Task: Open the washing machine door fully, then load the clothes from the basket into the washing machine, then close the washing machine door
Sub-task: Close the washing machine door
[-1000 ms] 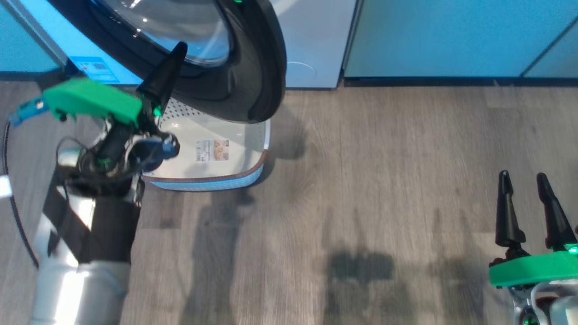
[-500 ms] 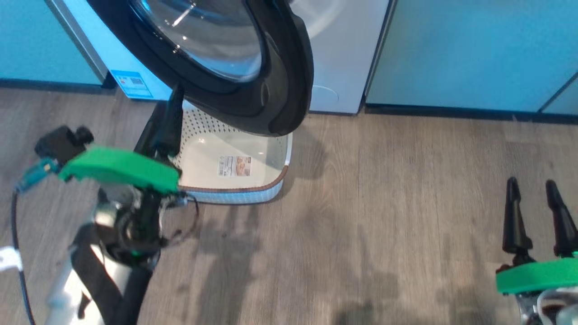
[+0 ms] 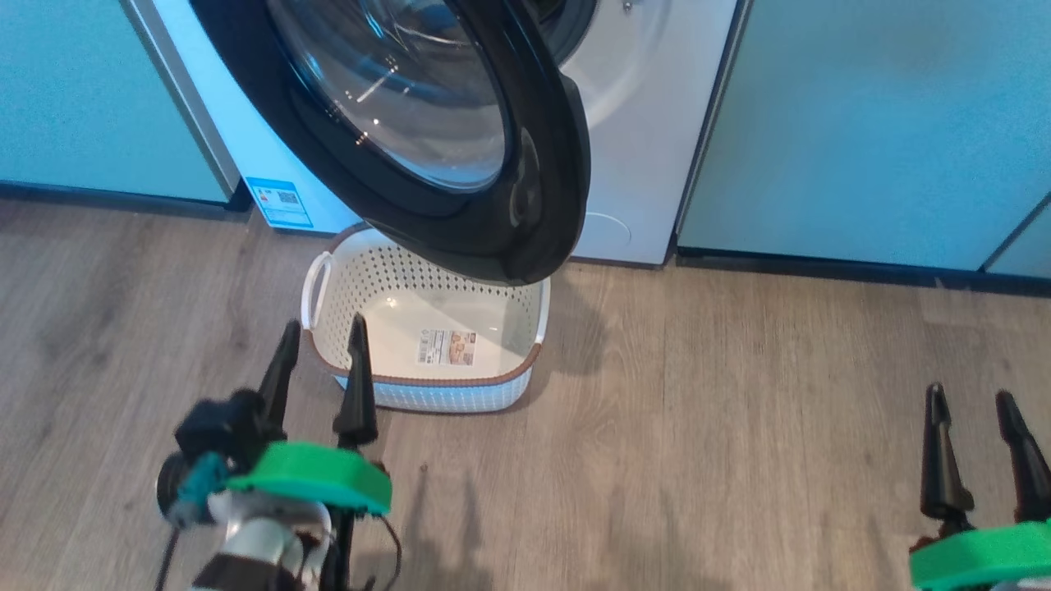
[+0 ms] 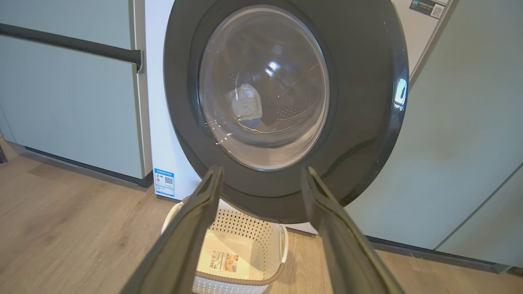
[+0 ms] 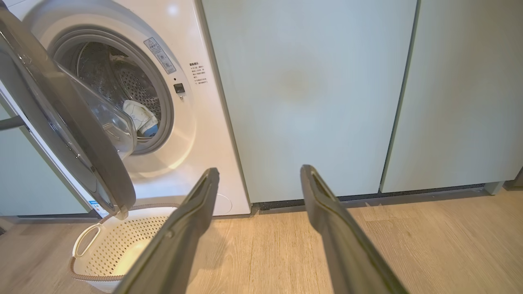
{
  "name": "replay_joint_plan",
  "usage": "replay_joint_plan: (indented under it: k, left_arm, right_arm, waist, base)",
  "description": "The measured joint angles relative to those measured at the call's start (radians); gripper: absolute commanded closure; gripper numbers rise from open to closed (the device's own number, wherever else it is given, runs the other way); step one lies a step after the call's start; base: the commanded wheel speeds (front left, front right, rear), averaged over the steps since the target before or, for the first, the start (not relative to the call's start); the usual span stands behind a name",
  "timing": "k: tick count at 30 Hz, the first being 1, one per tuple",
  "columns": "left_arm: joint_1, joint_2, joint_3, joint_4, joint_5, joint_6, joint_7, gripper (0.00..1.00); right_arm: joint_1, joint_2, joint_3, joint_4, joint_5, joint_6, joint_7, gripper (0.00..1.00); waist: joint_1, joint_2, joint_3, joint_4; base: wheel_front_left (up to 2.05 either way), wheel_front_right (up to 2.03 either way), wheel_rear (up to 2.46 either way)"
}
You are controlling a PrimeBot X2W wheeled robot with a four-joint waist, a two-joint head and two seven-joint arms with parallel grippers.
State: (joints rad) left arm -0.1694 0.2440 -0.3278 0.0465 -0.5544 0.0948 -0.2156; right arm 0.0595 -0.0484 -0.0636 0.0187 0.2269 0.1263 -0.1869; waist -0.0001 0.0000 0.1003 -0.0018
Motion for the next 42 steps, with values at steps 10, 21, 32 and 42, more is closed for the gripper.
replay_joint_plan:
  k: [10, 21, 32, 42]
  left_arm:
    - [0.116, 0.011, -0.033, -0.023, 0.119, 0.066, -0.023, 0.0]
    - [0.149, 0.019, -0.04, -0.027, 0.119, 0.064, -0.026, 0.0]
    - [0.149, 0.02, -0.045, -0.021, 0.119, 0.063, -0.026, 0.0]
    - [0.143, 0.021, -0.062, -0.021, 0.12, 0.064, -0.026, 0.0]
  right_arm:
    - [0.062, 0.01, -0.027, -0.035, -0.008, 0.0, 0.022, 0.0]
    - [0.088, 0.011, -0.032, -0.057, -0.007, 0.0, 0.03, 0.0]
    - [0.088, 0.012, -0.031, -0.061, -0.002, 0.0, 0.035, 0.09]
    - [0.083, 0.012, -0.032, -0.054, 0.002, 0.0, 0.039, 1.0]
  waist:
    - [0.0, 0.0, -0.037, 0.018]
    - [0.0002, 0.0, -0.044, 0.007]
    - [0.0001, 0.0, -0.033, 0.007]
    - [0.0002, 0.0, -0.022, 0.011]
  base:
    - [0.0, 0.0, 0.0]
    - [0.0, 0.0, 0.0]
    - [0.0, 0.0, 0.0]
    - [0.0, 0.0, 0.0]
